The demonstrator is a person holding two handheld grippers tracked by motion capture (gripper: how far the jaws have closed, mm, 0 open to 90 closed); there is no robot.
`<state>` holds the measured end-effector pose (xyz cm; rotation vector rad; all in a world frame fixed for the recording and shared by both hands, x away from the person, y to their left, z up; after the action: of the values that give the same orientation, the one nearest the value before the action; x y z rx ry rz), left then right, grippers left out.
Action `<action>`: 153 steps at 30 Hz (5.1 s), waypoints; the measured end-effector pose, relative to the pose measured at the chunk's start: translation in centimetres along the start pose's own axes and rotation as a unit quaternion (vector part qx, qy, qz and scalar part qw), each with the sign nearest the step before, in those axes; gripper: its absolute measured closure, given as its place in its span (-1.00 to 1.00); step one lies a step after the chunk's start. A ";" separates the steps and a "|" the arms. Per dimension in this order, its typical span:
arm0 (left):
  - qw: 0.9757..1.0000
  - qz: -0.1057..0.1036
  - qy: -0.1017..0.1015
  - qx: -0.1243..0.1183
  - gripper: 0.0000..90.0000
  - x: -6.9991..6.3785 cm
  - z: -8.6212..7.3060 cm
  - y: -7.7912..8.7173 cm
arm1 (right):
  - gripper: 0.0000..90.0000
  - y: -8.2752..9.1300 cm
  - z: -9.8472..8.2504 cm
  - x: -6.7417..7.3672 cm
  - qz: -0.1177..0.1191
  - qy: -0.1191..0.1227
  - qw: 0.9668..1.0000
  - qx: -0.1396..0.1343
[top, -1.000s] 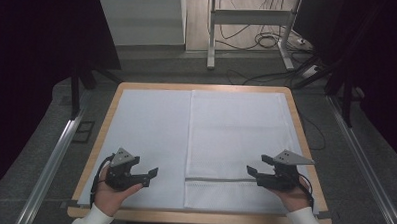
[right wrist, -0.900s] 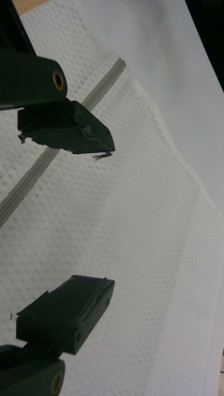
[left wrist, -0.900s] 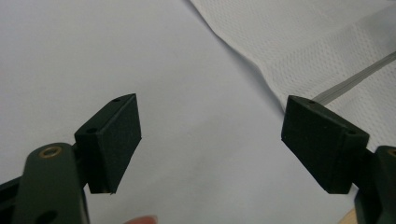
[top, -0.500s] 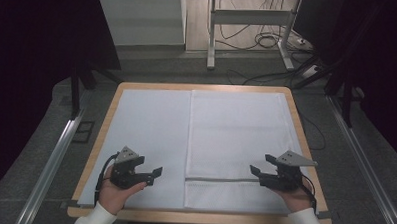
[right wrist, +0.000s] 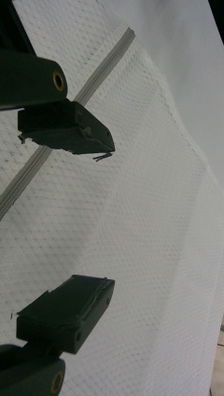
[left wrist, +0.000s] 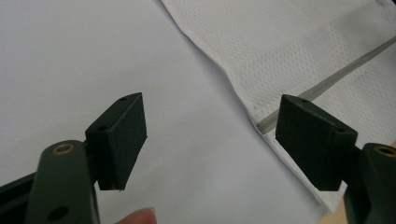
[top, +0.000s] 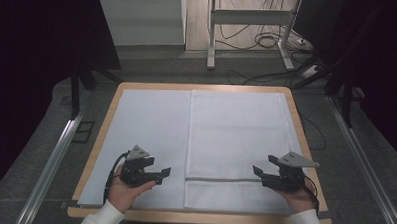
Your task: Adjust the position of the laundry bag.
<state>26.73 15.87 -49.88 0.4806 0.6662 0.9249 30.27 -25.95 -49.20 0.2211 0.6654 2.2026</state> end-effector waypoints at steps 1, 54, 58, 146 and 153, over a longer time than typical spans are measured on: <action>1.000 -0.002 0.000 0.000 -0.44 0.0 0.1 0.0 | -0.38 0.0 0.0 0.0 -0.001 -0.001 1.000 0.000; 0.992 -0.067 0.059 0.085 -0.15 -1.8 1.8 -8.5 | -0.38 0.6 -0.9 0.1 -0.037 0.001 0.999 0.016; 0.992 -0.070 0.064 0.085 -0.13 -1.8 1.8 -8.8 | -0.38 0.6 -0.9 0.1 -0.038 0.001 0.999 0.015; 0.993 -0.080 0.038 0.084 1.00 -2.0 1.2 -10.2 | 0.26 1.3 -4.1 -11.4 -0.104 -0.171 0.964 0.173; 0.993 -0.080 0.038 0.084 1.00 -2.0 1.3 -10.2 | 0.61 1.1 -4.0 -11.2 -0.097 -0.165 0.965 0.177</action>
<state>32.53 8.71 -54.88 0.5351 0.8443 0.7426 35.46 -36.51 -51.37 0.6632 0.8461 1.7929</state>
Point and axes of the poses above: each handheld gripper's, and its own axes: y roughly backward along the jaws, z roughly out of its top, x roughly to its left, the point moved 2 cm from there along -y, roughly forward along the jaws, and after that the axes turned 5 degrees about y, right-handed, at the moved point
